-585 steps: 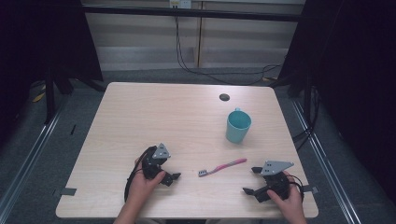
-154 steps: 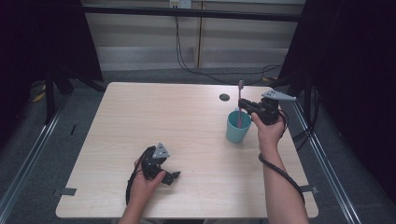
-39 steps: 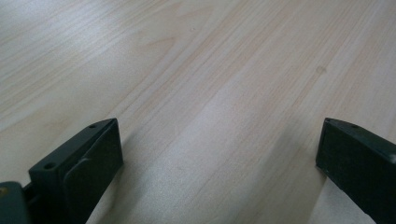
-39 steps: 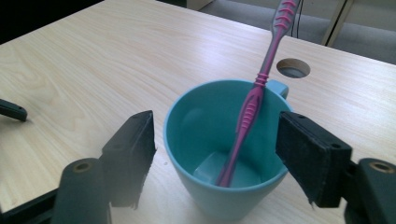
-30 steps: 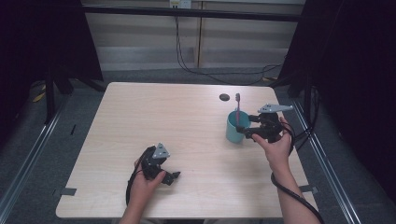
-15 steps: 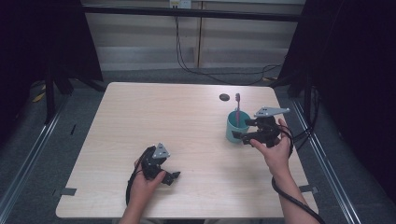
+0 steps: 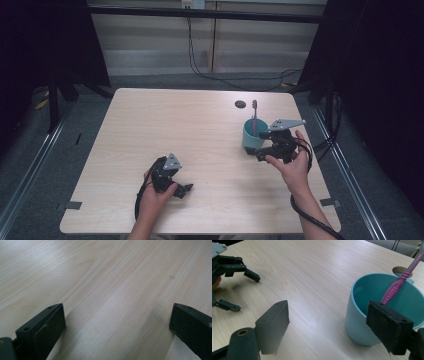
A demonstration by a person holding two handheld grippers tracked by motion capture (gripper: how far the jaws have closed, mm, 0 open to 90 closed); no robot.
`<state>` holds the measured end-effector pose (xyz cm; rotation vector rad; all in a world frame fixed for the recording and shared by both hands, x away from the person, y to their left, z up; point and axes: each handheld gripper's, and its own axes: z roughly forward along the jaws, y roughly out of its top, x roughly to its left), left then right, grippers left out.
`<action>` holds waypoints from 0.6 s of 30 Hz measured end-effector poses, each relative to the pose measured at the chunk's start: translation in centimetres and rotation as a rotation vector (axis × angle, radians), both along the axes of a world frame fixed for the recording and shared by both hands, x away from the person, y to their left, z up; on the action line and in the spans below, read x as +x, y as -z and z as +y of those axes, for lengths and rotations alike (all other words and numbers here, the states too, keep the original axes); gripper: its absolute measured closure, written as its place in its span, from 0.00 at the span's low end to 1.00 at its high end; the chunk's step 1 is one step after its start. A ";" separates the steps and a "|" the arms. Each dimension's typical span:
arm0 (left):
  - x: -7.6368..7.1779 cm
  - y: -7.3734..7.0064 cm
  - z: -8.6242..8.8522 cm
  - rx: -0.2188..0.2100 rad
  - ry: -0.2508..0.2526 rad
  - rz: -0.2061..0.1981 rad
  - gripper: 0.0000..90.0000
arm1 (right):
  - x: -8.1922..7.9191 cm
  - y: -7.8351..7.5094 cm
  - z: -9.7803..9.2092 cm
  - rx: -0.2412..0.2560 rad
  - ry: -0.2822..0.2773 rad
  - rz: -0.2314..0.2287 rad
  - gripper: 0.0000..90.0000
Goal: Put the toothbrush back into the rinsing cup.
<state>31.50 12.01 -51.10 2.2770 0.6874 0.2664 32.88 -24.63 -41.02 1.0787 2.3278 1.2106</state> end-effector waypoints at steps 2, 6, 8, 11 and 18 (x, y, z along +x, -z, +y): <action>0.0 0.0 0.0 -0.005 -0.001 0.003 0.00 | -0.1 0.0 0.2 -0.002 -0.013 -0.001 0.21; 0.0 0.0 0.0 -0.006 0.000 0.004 0.00 | -0.5 0.1 0.6 -0.009 -0.031 -0.002 0.21; 0.0 0.0 0.0 -0.002 -0.001 0.003 0.00 | -0.7 0.3 0.8 -0.014 -0.038 0.000 0.20; 0.0 0.0 0.0 -0.006 -0.001 0.004 0.00 | -1.0 0.5 0.9 -0.019 -0.052 0.010 0.20; 0.0 0.0 0.0 -0.006 -0.001 0.004 0.00 | -1.8 1.2 1.1 -0.035 -0.078 0.023 0.18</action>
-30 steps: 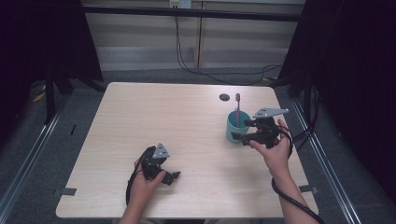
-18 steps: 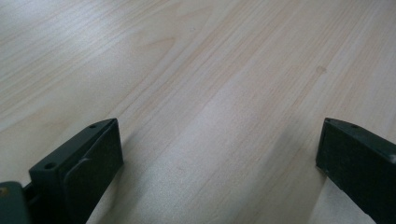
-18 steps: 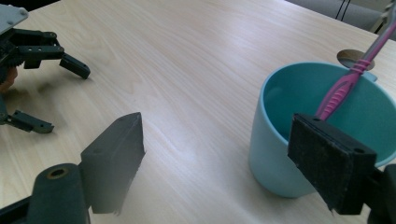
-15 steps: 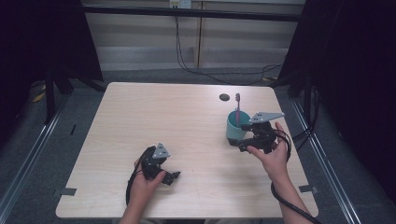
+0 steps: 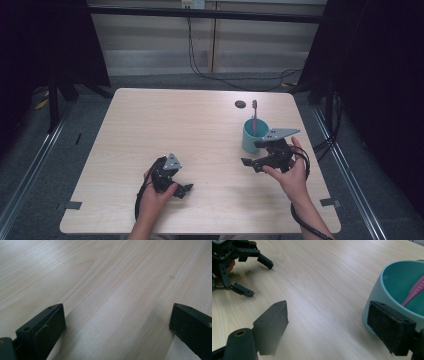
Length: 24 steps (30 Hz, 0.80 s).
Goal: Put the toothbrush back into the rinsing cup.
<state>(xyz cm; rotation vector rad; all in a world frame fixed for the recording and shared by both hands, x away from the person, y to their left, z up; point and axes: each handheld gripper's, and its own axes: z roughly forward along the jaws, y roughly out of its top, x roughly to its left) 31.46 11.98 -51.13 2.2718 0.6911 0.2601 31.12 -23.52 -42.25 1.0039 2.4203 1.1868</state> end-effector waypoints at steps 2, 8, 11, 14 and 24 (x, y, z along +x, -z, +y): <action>0.0 0.0 0.0 0.000 0.000 0.000 0.00 | -0.2 0.2 0.0 -0.010 0.001 0.000 0.18; 0.0 0.0 0.0 0.000 0.000 -0.001 0.00 | -0.8 0.9 0.0 -0.035 -0.013 0.010 0.18; 0.0 0.0 0.0 -0.001 -0.001 -0.001 0.00 | -1.1 1.3 -0.1 -0.034 -0.016 0.013 0.18; 0.0 0.0 0.0 0.000 -0.001 -0.001 0.00 | -1.5 1.7 -0.1 -0.051 -0.033 0.017 0.17; 0.0 0.0 0.0 -0.001 -0.003 -0.001 0.00 | -2.4 3.1 0.2 -0.082 -0.060 0.027 0.17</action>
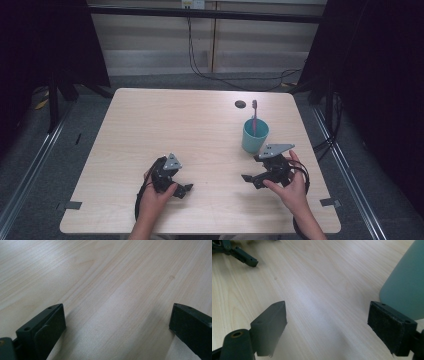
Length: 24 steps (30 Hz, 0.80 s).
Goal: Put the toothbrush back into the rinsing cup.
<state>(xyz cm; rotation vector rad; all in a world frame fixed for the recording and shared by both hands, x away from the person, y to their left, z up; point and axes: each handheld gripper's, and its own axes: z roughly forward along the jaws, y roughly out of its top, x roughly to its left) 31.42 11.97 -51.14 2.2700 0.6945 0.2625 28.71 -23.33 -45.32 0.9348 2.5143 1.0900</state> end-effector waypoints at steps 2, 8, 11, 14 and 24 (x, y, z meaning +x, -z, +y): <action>0.0 0.0 0.0 0.000 0.000 0.000 0.00 | -0.1 0.3 0.0 -0.006 -0.004 -0.004 0.17; 0.0 0.0 0.0 0.000 0.000 0.000 0.00 | -0.3 1.2 -0.1 -0.002 -0.001 0.011 0.17; 0.0 0.0 0.0 -0.001 0.000 0.000 0.00 | -0.4 1.6 -0.2 0.000 0.002 0.015 0.17; 0.0 0.0 0.0 -0.001 0.000 0.000 0.00 | -0.6 2.1 -0.2 -0.004 0.000 0.021 0.17; 0.0 0.0 0.0 0.000 -0.001 0.000 0.00 | -1.0 3.5 -0.6 -0.020 -0.001 0.024 0.17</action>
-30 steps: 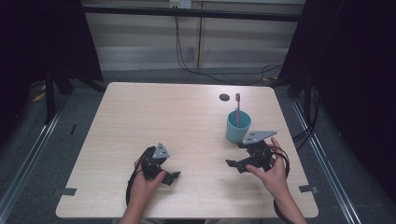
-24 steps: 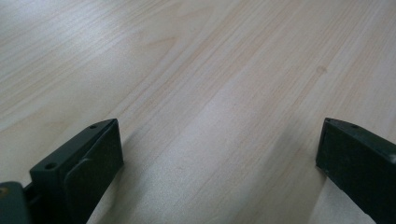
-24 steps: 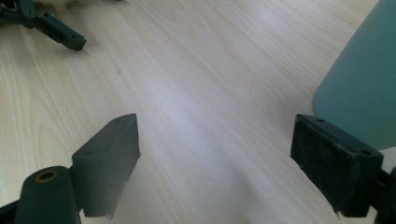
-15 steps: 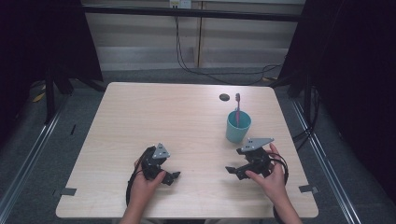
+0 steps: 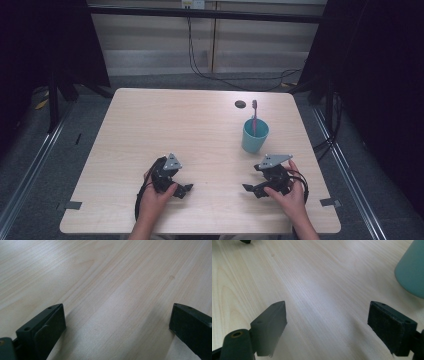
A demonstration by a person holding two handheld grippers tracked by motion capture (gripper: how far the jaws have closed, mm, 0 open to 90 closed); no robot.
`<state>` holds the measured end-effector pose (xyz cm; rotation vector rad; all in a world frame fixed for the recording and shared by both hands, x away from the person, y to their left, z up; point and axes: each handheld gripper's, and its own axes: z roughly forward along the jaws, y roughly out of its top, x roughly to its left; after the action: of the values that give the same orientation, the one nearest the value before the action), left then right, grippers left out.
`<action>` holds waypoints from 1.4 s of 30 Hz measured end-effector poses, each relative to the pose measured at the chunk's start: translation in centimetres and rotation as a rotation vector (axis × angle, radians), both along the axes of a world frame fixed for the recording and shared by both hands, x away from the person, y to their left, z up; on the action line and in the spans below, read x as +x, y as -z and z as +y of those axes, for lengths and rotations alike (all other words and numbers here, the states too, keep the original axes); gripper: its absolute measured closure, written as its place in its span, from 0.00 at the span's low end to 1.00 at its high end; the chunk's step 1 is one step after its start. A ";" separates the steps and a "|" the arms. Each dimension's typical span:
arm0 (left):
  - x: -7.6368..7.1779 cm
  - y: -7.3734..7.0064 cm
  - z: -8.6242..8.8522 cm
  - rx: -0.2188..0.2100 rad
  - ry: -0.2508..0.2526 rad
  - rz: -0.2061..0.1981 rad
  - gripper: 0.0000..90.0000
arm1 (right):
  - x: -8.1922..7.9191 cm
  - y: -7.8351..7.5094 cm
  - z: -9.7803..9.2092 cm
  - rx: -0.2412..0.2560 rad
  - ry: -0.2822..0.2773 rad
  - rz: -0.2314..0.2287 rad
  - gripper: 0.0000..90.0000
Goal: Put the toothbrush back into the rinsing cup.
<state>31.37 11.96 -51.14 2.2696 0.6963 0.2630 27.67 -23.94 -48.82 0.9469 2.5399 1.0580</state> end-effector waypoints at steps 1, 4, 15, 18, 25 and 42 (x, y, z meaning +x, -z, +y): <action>0.0 0.0 0.0 0.000 0.000 0.000 0.00 | 0.0 0.1 0.0 -0.002 0.000 0.001 0.17; 0.0 0.0 0.0 0.000 -0.001 0.000 0.00 | -0.1 0.5 -0.1 -0.006 0.000 -0.001 0.17; 0.0 0.0 0.0 0.000 0.000 0.000 0.00 | -0.3 1.7 -0.5 -0.016 0.012 0.000 0.17; 0.0 0.0 0.0 -0.002 -0.001 0.000 0.00 | -0.3 1.9 -0.6 -0.012 0.010 -0.003 0.17; 0.0 0.0 0.0 -0.002 -0.001 0.001 0.00 | -0.5 2.3 -1.0 0.019 0.014 -0.028 0.16; -0.1 0.0 0.0 -0.001 0.000 0.000 0.00 | -0.5 2.3 -1.1 0.026 0.010 -0.022 0.15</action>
<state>31.32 11.95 -51.15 2.2686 0.6962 0.2625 27.19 -25.08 -51.15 0.9481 2.5073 1.0951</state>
